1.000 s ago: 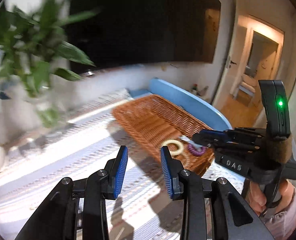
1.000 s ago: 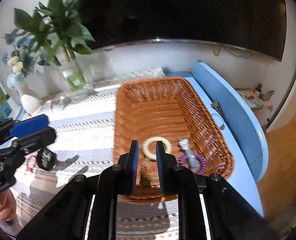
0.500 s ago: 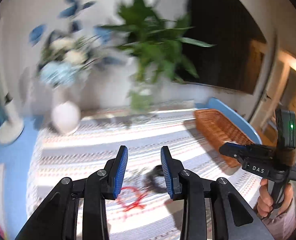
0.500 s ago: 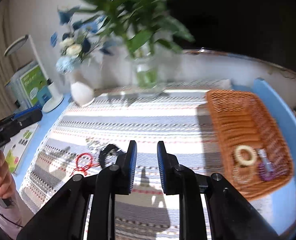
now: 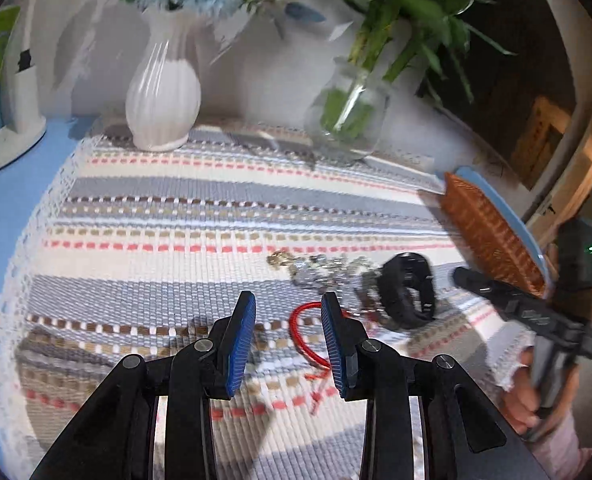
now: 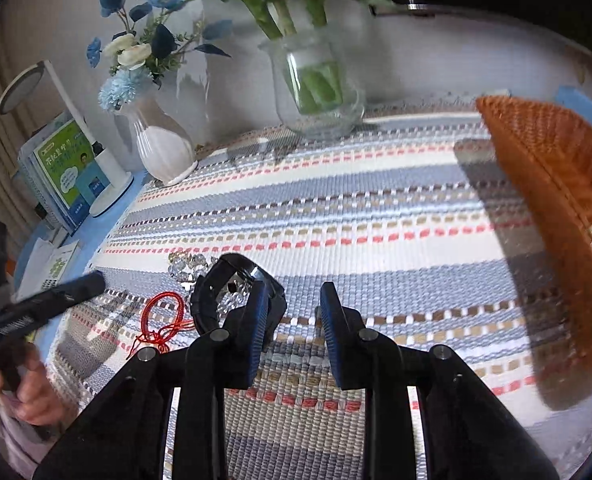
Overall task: Organize jewelry
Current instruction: 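Grasp the red string bracelet with left tool while right tool grasps black watch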
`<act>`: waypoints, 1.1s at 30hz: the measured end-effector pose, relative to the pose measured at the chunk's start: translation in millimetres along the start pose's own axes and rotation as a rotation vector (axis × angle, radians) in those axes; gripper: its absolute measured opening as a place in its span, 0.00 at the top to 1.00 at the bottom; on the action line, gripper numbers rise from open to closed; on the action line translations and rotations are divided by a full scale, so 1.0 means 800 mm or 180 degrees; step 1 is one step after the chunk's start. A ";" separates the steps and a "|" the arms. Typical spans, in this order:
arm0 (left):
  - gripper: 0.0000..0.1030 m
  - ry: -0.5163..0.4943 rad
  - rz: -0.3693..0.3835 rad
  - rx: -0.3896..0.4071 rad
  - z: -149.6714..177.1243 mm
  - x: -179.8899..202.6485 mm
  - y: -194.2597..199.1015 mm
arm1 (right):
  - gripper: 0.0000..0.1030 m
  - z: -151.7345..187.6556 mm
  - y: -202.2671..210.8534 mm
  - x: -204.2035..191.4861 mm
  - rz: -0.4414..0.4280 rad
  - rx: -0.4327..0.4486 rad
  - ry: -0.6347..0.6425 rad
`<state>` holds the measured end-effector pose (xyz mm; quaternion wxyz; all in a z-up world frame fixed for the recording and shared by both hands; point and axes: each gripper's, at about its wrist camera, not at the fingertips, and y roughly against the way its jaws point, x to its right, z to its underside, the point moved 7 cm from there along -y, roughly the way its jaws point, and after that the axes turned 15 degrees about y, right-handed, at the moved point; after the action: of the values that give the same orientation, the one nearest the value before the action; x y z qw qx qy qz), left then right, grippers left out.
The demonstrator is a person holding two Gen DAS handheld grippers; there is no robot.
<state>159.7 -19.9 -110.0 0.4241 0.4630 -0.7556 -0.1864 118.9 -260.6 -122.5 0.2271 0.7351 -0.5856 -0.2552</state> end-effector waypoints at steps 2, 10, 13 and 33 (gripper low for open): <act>0.67 0.0010 -0.0042 -0.0132 0.005 0.000 -0.017 | 0.70 -0.004 0.006 -0.001 0.0027 0.0063 0.0029; 0.67 -0.0179 -0.0088 -0.0137 0.016 0.013 -0.017 | 0.70 -0.012 -0.019 -0.026 0.0142 -0.0257 0.0365; 0.67 -0.0166 -0.0088 -0.0113 0.016 0.011 -0.015 | 0.70 -0.010 -0.032 -0.026 0.0127 -0.0418 0.0471; 0.95 -0.0562 -0.0658 -0.0223 0.035 0.020 -0.050 | 0.70 -0.005 -0.070 -0.037 0.0244 -0.0707 0.0674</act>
<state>155.6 -56.8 -145.4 0.3503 0.5051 -0.7313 -0.2955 157.5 -219.8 -151.6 0.3770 0.7053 -0.5542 -0.2307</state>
